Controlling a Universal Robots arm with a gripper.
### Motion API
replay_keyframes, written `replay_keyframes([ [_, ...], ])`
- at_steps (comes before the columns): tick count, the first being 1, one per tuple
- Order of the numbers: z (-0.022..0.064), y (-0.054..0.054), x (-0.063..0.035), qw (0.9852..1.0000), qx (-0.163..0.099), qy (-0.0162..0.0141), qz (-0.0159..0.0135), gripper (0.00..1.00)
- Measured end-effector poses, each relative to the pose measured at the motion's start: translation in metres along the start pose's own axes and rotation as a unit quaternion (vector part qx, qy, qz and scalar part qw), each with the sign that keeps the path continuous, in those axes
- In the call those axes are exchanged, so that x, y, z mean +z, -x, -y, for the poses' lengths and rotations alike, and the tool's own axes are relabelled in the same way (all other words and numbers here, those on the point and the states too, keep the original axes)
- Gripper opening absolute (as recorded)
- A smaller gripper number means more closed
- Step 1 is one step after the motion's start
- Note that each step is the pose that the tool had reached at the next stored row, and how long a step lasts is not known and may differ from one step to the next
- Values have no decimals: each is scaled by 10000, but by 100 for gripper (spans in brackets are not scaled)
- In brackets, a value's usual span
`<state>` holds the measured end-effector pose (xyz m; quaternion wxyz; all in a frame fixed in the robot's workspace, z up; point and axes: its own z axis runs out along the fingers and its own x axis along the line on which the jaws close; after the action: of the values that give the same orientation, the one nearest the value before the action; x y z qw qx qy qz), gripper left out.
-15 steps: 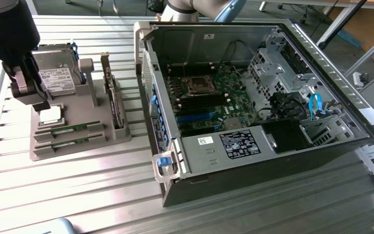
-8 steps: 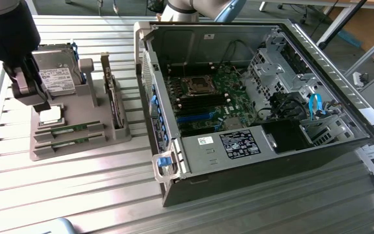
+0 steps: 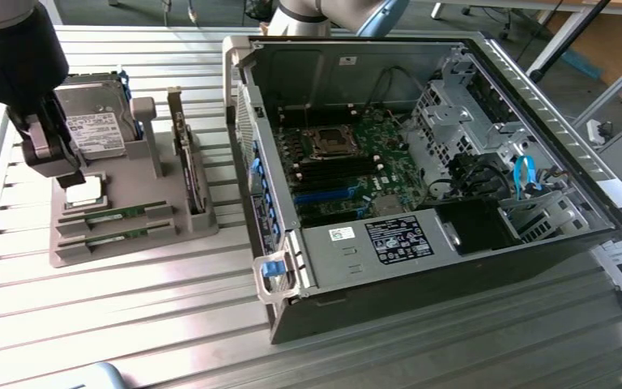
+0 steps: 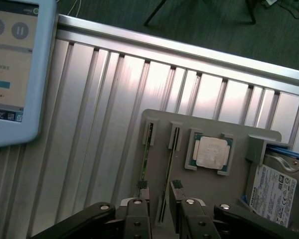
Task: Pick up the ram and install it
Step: 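Pick up the ram and move it above insertion slot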
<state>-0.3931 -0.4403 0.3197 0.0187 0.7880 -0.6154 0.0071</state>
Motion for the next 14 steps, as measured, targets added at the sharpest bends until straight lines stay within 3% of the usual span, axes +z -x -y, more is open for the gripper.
replay_keyframes([
  [9, 1, 1, 45, 10000, -29, 0, -5, 30],
  [10, 2, 4, 111, 10000, -3, 1, -5, 30],
  [14, 3, 4, 133, 10000, 17, 2, -5, 30],
])
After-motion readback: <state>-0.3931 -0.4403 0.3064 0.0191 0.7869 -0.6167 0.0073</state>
